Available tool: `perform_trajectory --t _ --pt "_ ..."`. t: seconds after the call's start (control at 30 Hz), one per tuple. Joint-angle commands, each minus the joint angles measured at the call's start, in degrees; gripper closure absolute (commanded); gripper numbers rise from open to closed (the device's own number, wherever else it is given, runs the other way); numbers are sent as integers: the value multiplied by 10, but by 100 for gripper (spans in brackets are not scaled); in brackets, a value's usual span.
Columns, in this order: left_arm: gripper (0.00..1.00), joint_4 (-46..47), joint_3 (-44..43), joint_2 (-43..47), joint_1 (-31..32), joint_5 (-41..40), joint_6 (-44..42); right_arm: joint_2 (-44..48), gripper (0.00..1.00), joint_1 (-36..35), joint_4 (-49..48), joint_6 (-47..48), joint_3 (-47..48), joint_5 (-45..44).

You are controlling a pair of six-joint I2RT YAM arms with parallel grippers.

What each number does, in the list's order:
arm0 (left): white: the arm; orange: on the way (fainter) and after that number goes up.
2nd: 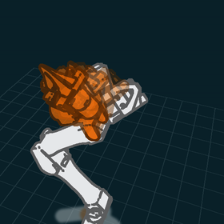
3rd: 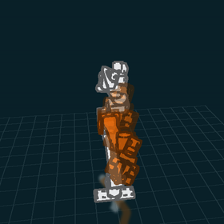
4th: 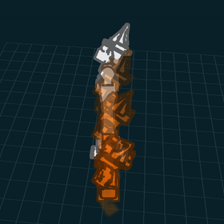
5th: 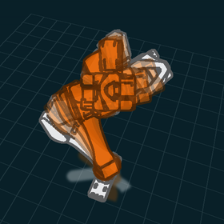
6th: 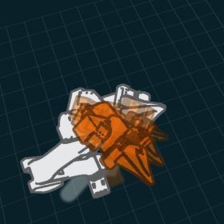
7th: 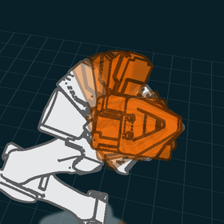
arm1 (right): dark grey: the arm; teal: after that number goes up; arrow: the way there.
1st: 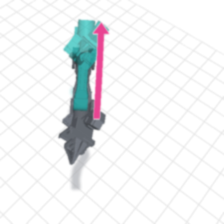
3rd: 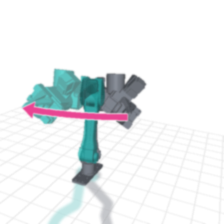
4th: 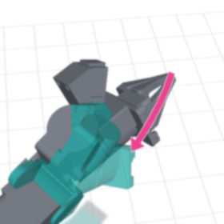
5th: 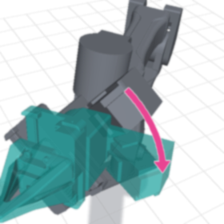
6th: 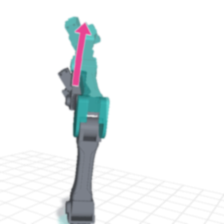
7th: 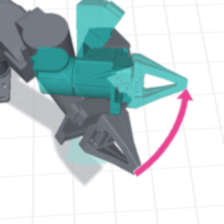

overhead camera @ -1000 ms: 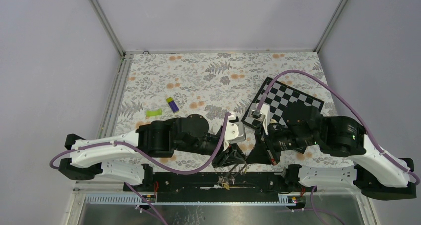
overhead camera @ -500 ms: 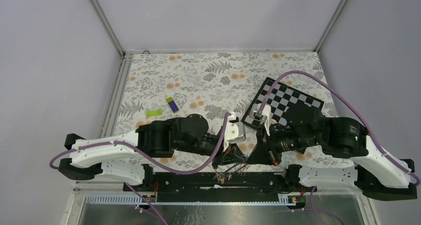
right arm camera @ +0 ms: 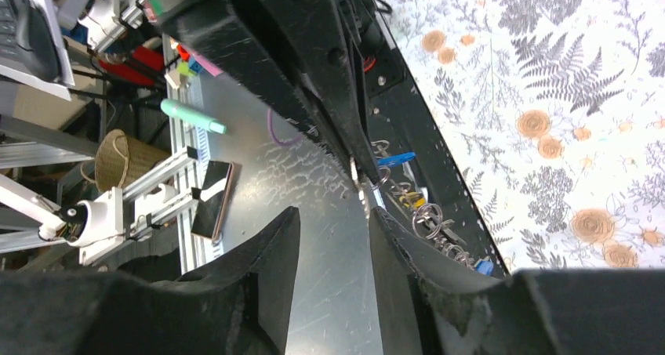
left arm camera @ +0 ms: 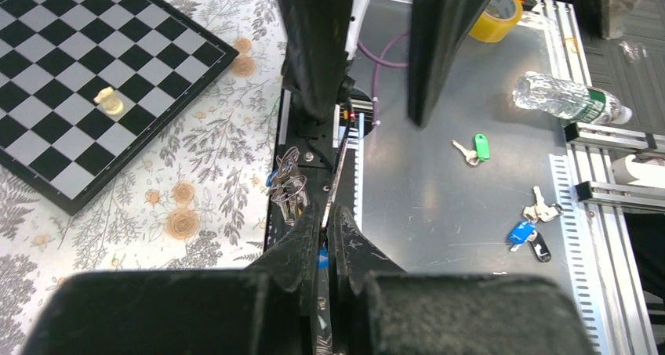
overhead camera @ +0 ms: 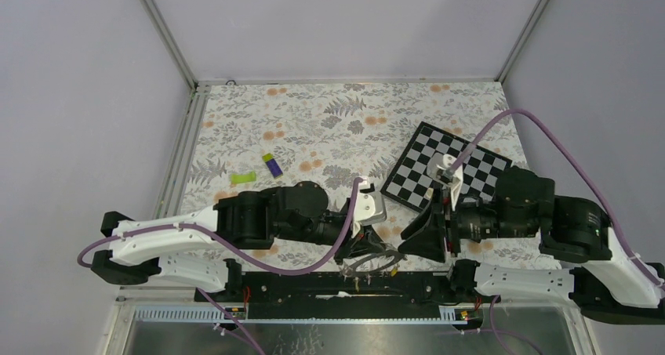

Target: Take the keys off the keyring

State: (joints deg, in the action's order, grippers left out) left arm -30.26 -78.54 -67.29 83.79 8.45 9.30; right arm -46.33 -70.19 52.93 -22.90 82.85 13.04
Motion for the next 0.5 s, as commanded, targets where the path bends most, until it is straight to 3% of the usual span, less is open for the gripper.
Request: perform_trajectory --t 0.0,0.3,0.47 --pt "99 60 14 38 -1 -47 -3 32 54 -2 -69 10 -25 -40" --pt "100 146 45 94 -1 -155 26 176 49 -2 -257 61 -148 -128" --pt "100 201 57 128 -1 -191 37 192 55 -2 -304 93 -179 -127"
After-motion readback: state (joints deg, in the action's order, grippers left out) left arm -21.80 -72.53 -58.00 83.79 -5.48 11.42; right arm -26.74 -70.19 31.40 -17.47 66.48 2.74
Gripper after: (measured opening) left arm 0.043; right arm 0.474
